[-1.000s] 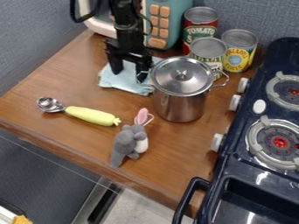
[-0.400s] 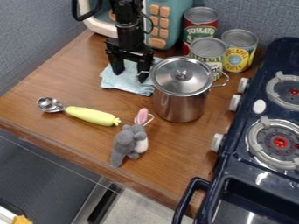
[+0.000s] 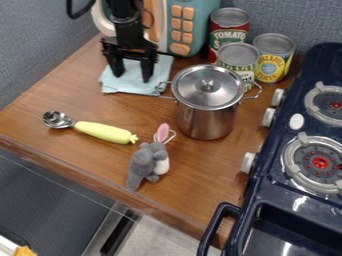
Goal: Move the green cloth to the left side of the silver pot
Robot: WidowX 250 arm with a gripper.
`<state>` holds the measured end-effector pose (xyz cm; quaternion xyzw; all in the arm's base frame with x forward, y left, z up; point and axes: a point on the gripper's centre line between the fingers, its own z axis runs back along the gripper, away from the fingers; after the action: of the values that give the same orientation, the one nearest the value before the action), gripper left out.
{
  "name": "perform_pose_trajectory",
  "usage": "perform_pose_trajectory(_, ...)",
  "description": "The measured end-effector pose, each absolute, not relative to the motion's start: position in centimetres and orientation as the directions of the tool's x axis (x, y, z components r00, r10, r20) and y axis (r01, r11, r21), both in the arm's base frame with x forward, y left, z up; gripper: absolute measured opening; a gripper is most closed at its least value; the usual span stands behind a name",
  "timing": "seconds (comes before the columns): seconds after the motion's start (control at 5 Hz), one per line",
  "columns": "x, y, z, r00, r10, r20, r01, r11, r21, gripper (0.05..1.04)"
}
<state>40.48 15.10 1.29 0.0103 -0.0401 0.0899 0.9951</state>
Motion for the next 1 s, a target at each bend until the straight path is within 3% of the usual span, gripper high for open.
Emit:
perform_pose_trajectory(0.4,40.1,15.4,1.2,0.978,0.193,0.074,-0.196,0.980,0.030,1.000)
perform_pose_trajectory(0.6,38.9,14.4,1.0,0.981,0.187,0.049,-0.188,0.982,0.003,0.999)
perform_pose_trajectory(1.0,33.7,11.1,1.1,0.984,0.148,-0.099,-0.155,0.986,-0.065,0.998)
